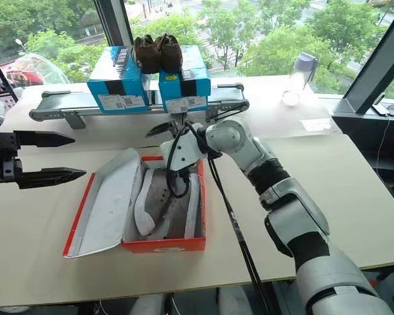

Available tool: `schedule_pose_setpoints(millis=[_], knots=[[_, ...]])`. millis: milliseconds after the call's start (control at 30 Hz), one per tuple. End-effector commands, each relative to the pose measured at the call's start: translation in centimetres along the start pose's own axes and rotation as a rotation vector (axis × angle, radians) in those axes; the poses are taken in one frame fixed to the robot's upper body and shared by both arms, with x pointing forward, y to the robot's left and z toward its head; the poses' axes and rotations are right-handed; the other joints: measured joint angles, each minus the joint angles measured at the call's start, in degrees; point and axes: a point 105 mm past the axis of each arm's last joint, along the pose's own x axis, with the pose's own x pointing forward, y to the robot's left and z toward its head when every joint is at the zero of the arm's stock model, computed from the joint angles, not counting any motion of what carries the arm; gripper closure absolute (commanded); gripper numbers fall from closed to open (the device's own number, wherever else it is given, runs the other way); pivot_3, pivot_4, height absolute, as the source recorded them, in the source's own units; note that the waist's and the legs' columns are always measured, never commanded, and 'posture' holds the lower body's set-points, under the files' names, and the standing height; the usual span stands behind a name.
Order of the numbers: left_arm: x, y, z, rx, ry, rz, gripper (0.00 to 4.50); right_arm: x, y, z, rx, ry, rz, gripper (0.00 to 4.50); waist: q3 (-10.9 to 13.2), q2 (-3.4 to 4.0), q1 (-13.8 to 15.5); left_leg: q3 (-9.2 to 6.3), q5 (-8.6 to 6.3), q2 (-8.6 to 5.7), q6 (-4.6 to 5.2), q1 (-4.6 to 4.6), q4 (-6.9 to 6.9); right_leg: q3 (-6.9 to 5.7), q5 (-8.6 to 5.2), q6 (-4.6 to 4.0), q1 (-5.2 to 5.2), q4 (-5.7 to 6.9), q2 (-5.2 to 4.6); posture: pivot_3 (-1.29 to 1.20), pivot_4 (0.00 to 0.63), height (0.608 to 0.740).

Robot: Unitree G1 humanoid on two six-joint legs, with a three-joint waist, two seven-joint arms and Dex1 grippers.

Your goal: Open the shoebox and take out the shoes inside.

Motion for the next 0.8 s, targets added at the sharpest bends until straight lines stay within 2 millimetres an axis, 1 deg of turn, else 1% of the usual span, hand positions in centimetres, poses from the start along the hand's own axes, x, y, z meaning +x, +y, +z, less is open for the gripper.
schedule_pose_setpoints(millis=[33,133,200,267,367,467,533,800], knots=[[-0.7,-0.3,1.0,0.041,-0.022,0.023,0.0,-0.9,0.0,0.2,-0.12,-0.007,0.002,0.06,0.0,0.0,0.1,0.0,0.0,0.0,0.0,0.02,0.01,0.0,-0.01,0.01,0.03,0.0,0.0,0.0,0.15,0.74],[-0.6,-0.5,1.1,0.04,-0.024,0.023,0.0,-0.6,1.5,0.3,-0.172,-0.023,0.048,0.06,0.0,-0.01,0.1,0.0,0.0,-0.01,0.0,0.08,0.02,0.0,-0.07,0.12,0.08,0.0,-0.01,0.0,0.15,0.74],[-0.7,-0.6,1.1,0.039,-0.025,0.023,0.0,-0.3,2.8,-0.3,-0.198,-0.01,0.089,0.06,0.0,-0.01,0.0,0.0,0.0,-0.01,0.0,0.09,0.0,0.0,-0.07,0.12,0.07,0.0,0.0,0.0,0.15,0.74],[-0.7,-0.7,1.2,0.038,-0.028,0.024,0.0,-0.2,3.6,-1.0,-0.219,0.007,0.118,0.06,0.0,-0.01,-0.1,0.0,0.0,0.0,0.0,0.09,-0.01,0.01,-0.06,0.1,0.04,0.01,0.01,0.0,0.15,0.74],[-0.8,-0.8,1.2,0.036,-0.026,0.027,0.0,0.0,3.8,-1.4,-0.237,0.016,0.128,0.06,0.0,-0.01,-0.2,0.01,0.0,-0.01,0.0,0.06,-0.01,0.04,-0.01,0.02,0.01,0.01,0.01,0.0,0.15,0.74],[-0.8,-0.9,1.2,0.033,-0.028,0.03,0.0,0.6,4.7,-1.7,-0.262,0.017,0.166,0.06,0.0,-0.01,-0.2,0.01,0.0,0.0,0.0,0.12,-0.02,0.06,0.03,-0.05,0.05,0.01,0.02,0.0,0.15,0.74],[-0.7,-1.0,1.2,0.031,-0.032,0.03,0.0,1.1,5.1,-1.7,-0.273,0.009,0.176,0.06,0.0,-0.03,-0.2,0.01,0.0,-0.01,-0.01,0.18,-0.02,0.06,0.02,-0.04,0.11,0.01,0.02,0.0,0.15,0.74],[-0.6,-1.4,1.0,0.018,-0.035,0.04,0.0,3.6,5.6,-1.0,-0.287,-0.026,0.185,0.06,0.0,-0.05,-0.3,0.01,0.01,0.0,-0.01,0.21,-0.05,0.07,0.04,-0.07,0.13,0.01,0.02,0.0,0.15,0.74]])
